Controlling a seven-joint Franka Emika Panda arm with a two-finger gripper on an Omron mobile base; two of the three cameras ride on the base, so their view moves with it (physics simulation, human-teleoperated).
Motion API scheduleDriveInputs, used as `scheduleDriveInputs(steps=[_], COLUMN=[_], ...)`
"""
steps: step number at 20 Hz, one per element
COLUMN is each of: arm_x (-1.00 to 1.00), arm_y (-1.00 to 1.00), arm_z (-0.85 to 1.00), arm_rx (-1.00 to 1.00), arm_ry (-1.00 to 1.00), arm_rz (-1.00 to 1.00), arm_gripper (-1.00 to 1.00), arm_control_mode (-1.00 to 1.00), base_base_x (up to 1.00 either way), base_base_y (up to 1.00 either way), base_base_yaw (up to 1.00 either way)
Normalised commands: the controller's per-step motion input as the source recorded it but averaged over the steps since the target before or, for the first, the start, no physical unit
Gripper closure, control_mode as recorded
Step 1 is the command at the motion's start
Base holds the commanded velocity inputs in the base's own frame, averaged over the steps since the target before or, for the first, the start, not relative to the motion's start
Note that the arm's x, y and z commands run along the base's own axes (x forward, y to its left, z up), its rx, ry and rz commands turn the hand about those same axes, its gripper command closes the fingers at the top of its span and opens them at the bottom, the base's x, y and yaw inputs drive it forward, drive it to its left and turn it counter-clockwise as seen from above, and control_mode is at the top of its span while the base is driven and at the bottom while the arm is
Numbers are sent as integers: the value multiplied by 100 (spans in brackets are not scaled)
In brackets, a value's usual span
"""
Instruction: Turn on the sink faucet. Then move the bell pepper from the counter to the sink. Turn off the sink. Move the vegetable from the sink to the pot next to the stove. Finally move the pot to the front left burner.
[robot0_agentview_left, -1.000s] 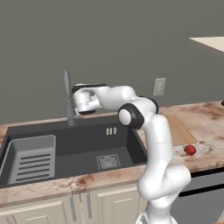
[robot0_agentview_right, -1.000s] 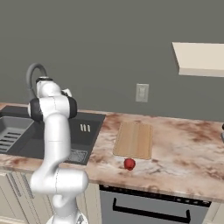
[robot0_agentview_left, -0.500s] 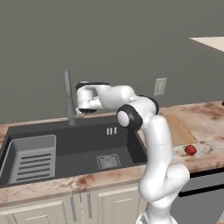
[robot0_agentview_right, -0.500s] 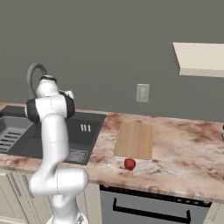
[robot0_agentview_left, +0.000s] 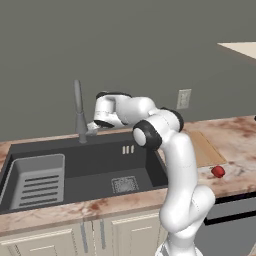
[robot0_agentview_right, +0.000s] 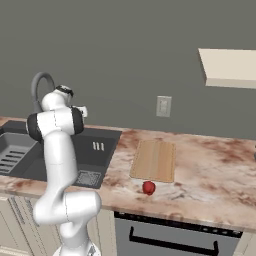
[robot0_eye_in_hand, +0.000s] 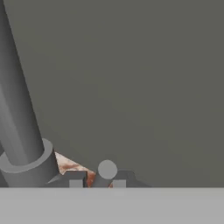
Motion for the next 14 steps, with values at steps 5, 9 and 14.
scheduleDriveInputs(steps=[5,9,14], arm_x=[0,0,0], arm_y=[-61,-50,-40], arm_z=[-29,-23,-16], arm_rx=[8,8,7], arm_ry=[0,0,0], arm_rz=[-1,0,-2], arm_gripper=[100,100,-100], arm_control_mode=[-100,-100,-100], base_base_x=[0,0,0], base_base_y=[0,0,0], base_base_yaw=[0,0,0])
